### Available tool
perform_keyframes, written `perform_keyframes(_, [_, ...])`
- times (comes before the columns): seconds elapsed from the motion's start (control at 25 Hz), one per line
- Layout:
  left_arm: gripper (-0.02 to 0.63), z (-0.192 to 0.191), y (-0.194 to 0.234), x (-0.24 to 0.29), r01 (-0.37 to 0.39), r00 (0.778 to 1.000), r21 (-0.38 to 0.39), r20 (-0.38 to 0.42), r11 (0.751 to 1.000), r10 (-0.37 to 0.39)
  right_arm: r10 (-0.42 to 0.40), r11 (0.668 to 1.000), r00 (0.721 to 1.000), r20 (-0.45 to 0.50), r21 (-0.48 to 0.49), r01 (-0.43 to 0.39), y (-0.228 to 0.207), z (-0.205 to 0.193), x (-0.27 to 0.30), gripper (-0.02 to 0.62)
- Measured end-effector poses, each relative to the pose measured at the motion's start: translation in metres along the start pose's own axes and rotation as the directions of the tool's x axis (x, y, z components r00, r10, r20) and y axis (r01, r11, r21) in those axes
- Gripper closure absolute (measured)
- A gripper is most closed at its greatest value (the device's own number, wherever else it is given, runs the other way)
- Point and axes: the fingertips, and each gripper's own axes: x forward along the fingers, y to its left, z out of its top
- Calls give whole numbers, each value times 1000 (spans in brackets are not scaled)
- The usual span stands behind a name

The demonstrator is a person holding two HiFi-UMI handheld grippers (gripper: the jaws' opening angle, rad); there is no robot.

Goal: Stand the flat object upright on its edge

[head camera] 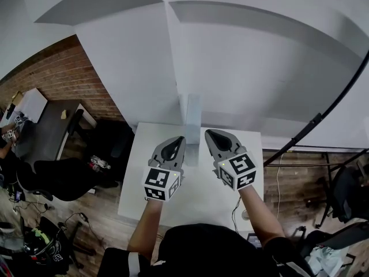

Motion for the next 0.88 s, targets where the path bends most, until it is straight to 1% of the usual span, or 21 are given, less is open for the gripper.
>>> perform_keyframes(0.12, [592, 0, 3, -2, -6, 1000, -22, 6, 1000, 6, 8, 1000, 1000, -4, 2, -8, 2, -2, 1, 555])
perform_keyframes(0.32, [592, 5, 3, -2, -10, 1000, -23, 16, 1000, 10, 13, 1000, 1000, -9, 4, -13, 3, -3, 1, 555])
perform_keyframes(0.64, [592, 7, 4, -3, -4, 1000, -50, 28, 999, 5, 15, 1000, 1000, -12, 8, -15, 4, -4, 1, 555])
perform_keyframes(0.88, [592, 2, 5, 0, -15, 1000, -37, 15, 999, 16, 26, 999, 1000, 1, 20, -26, 3, -4, -1, 555])
